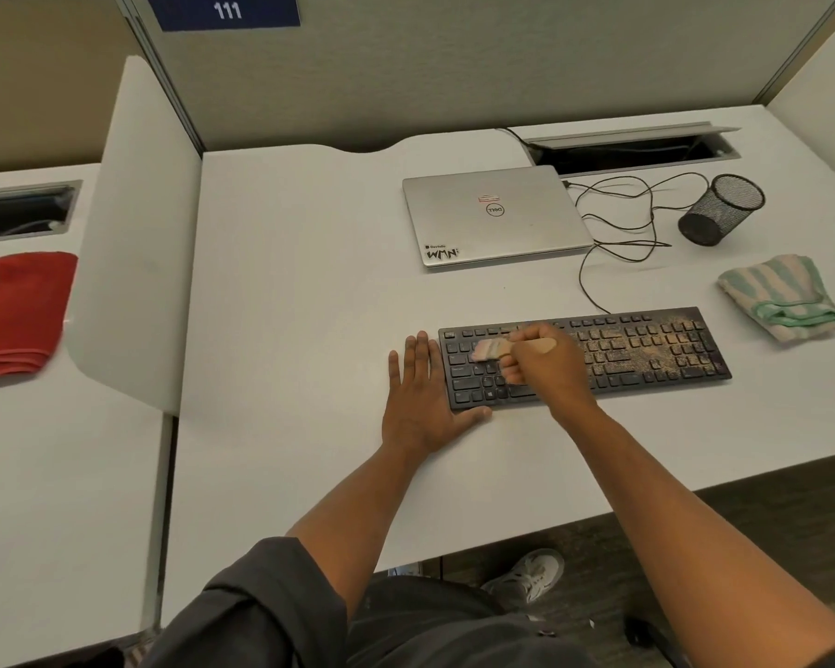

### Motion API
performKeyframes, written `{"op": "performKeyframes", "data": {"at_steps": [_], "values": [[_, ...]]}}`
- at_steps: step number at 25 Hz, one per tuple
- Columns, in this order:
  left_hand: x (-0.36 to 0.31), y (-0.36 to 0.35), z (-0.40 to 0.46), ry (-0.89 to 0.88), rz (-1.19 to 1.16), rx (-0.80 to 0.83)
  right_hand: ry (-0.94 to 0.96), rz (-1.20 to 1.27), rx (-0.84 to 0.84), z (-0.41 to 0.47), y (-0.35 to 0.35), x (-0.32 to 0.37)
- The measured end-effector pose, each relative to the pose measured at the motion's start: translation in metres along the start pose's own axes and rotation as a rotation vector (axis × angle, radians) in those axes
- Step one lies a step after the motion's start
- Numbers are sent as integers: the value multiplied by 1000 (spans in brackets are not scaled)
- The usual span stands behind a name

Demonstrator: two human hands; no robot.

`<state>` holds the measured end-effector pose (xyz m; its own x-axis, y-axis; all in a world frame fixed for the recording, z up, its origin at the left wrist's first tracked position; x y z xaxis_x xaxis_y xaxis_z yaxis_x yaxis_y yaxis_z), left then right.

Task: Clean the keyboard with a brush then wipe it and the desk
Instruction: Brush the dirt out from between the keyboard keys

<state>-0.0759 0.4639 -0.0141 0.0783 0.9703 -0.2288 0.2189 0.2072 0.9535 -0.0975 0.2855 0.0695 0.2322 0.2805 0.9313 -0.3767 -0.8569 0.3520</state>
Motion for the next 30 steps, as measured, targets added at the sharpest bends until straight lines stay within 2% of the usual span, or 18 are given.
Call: {"op": "performKeyframes", "data": {"at_steps": [3, 7, 9, 14, 18, 20, 24, 26, 30], "values": [[0, 1, 0, -4, 0, -5, 5, -56, -91, 8, 15, 3], [0, 0, 0, -3, -2, -4, -14, 120, 73, 8, -15, 5], [0, 1, 0, -3, -4, -1, -48, 122, 110, 9, -22, -1], [0, 2, -1, -7, -11, -2, -93, 114, -82, 25, 10, -12], [0, 3, 0, -3, -3, 12, -187, 312, 51, 29, -8, -14], [0, 3, 0, -2, -10, 23, -185, 266, 80, 30, -13, -12], [0, 3, -2, -6, -18, 16, -115, 88, -62, 47, 14, 0], [0, 2, -1, -8, -14, 19, -75, 121, -93, 55, 25, 5], [0, 3, -1, -11, -19, 5, -42, 202, 32, 58, 15, 16]]}}
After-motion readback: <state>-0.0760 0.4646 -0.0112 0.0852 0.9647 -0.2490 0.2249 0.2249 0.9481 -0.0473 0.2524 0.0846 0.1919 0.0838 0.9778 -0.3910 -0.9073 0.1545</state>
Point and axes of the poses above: each hand's wrist, its own z-axis towards the middle knuckle, its own y-axis out of the back of the hand, x = y × z, the point moved 7 cm from there along z, towards the middle knuckle, and after that the axes turned 15 degrees about y, right-handed, at the moved point
